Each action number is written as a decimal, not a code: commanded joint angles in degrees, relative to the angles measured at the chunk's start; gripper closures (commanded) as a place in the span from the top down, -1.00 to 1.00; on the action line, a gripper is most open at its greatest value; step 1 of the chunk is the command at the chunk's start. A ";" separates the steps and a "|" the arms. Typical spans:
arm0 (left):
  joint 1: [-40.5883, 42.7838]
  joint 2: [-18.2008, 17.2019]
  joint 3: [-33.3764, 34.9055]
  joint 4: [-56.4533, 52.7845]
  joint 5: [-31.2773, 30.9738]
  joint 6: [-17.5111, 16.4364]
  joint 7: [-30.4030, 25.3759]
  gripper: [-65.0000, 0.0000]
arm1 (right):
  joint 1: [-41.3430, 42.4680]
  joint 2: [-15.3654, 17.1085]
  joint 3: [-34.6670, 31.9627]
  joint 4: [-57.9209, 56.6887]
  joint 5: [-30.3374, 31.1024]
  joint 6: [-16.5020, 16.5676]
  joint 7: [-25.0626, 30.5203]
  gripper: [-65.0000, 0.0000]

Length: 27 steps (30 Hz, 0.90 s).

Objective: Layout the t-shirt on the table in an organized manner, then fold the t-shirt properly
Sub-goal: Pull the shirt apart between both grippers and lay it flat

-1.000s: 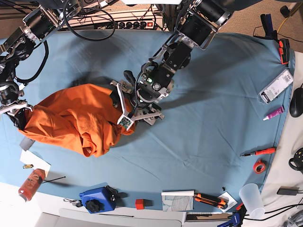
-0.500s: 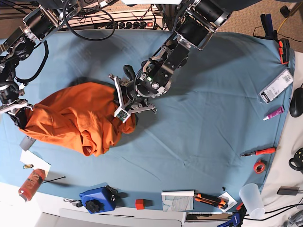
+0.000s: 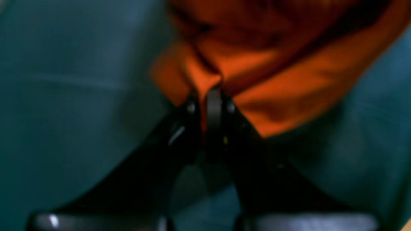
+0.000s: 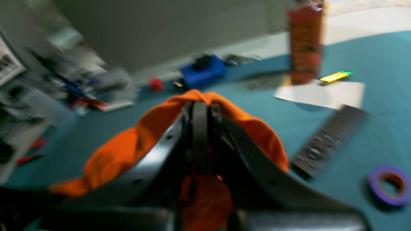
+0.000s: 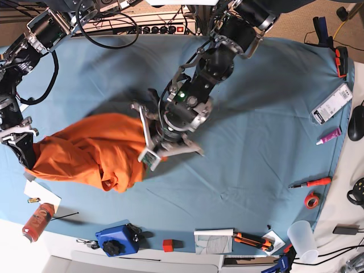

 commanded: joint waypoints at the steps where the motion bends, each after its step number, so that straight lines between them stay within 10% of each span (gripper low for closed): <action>1: -0.39 -0.11 -0.09 3.32 1.90 0.96 -0.83 -1.00 | 1.51 1.40 0.17 0.94 3.80 0.17 0.66 -1.00; 12: 14.36 -10.12 -9.53 23.56 11.65 2.56 0.22 -1.00 | 6.32 1.33 -7.23 0.94 10.05 0.17 -3.80 -1.00; 21: 26.18 -18.78 -25.90 33.99 12.57 4.52 -9.18 -1.00 | 13.31 -3.78 -20.74 0.96 9.84 0.17 -3.85 -1.00; 27: 28.35 -22.71 -35.04 33.99 2.51 3.37 -14.38 -1.00 | 17.68 -8.96 -21.16 1.01 6.95 0.17 -3.65 -1.00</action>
